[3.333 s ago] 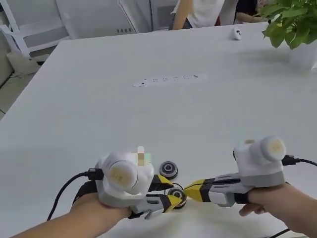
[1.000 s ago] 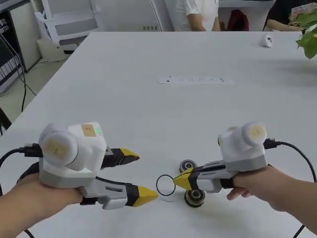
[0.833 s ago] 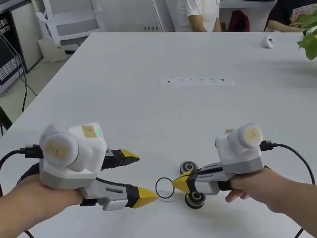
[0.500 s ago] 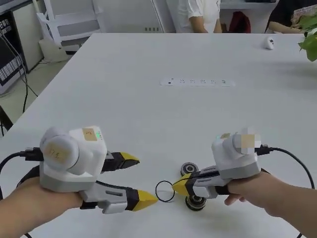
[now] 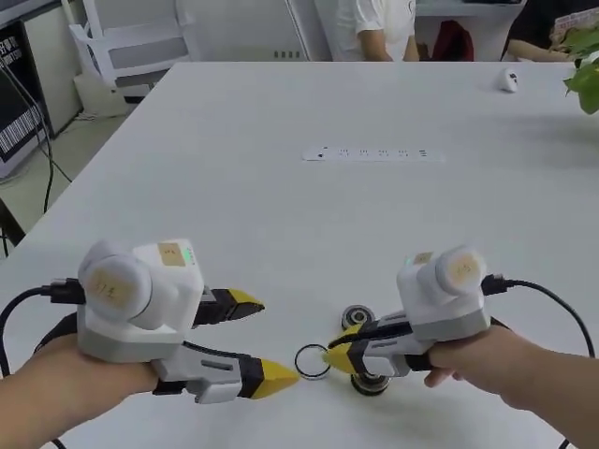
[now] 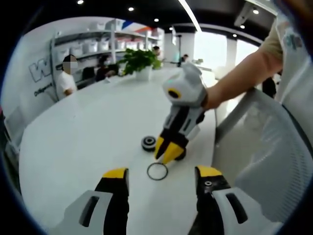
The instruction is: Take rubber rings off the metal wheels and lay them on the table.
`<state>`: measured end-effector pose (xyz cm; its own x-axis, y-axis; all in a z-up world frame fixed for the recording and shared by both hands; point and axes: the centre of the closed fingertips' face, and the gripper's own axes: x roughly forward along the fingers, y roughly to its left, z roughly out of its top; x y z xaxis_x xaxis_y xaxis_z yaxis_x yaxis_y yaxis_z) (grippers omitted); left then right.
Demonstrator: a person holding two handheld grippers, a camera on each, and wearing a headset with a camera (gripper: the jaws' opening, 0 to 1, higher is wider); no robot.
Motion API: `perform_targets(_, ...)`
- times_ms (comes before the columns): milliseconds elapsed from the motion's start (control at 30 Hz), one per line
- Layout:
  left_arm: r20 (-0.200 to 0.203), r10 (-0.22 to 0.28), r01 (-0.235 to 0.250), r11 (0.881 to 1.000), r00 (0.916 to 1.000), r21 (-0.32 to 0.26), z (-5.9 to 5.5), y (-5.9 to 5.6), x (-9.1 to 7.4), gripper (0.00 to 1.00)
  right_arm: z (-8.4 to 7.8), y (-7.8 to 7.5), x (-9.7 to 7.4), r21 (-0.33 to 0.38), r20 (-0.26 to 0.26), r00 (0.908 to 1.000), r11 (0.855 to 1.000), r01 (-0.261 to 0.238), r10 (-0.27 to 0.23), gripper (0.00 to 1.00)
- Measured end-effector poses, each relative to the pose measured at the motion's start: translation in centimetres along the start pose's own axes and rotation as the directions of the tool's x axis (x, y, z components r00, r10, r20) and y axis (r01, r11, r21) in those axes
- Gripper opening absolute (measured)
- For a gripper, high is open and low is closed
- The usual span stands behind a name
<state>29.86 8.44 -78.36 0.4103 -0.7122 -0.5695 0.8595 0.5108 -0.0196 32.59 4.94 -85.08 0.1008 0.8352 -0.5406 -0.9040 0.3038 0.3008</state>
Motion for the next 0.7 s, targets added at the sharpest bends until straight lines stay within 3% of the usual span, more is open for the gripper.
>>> perform_targets(233, -0.002, 0.0, 0.0, 1.0, 1.0, 0.001, 0.1, 0.1, 0.0, 0.55, 0.7, 0.1, -0.5, 0.0, 0.023, 0.9997, 1.0, -0.002, 0.002, 0.14)
perform_targets(700, -0.009, -0.014, 0.014, 1.0, 0.9999, 0.027, 1.2, 0.1, 0.7, 0.54, 2.2, 0.0, -3.2, 0.002, 0.093, 0.9956, 1.0, 0.016, -0.016, 0.19)
